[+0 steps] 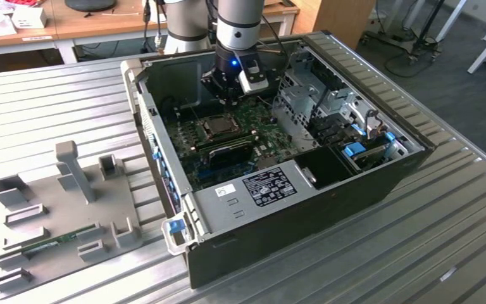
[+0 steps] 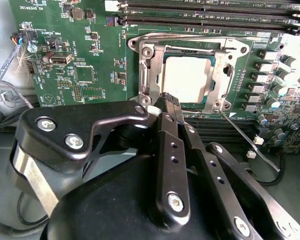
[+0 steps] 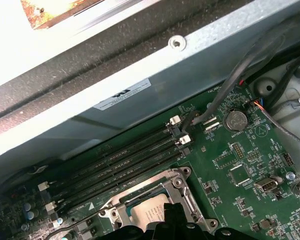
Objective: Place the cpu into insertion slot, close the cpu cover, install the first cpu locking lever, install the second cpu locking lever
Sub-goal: 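Close the cpu cover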
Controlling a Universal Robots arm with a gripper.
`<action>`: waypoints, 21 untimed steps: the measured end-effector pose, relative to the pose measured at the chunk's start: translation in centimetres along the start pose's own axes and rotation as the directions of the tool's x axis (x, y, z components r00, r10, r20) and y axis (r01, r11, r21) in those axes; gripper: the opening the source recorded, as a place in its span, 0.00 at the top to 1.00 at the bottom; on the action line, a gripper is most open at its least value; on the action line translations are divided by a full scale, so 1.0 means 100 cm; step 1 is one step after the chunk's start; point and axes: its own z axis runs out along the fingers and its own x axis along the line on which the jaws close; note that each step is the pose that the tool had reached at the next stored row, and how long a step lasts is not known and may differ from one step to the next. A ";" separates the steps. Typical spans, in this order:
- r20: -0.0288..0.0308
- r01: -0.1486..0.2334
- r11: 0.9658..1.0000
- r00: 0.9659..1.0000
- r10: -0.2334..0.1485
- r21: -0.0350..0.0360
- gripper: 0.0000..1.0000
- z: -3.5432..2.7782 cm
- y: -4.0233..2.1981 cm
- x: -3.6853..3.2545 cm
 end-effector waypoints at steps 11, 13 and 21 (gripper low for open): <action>-0.003 0.037 0.999 0.999 -0.037 0.001 0.90 0.0000 0.0000 0.0000; -0.003 0.042 0.999 0.999 -0.042 0.001 0.90 0.0000 0.0000 0.0000; -0.003 0.043 0.999 0.999 -0.043 0.001 0.90 0.0000 0.0000 0.0000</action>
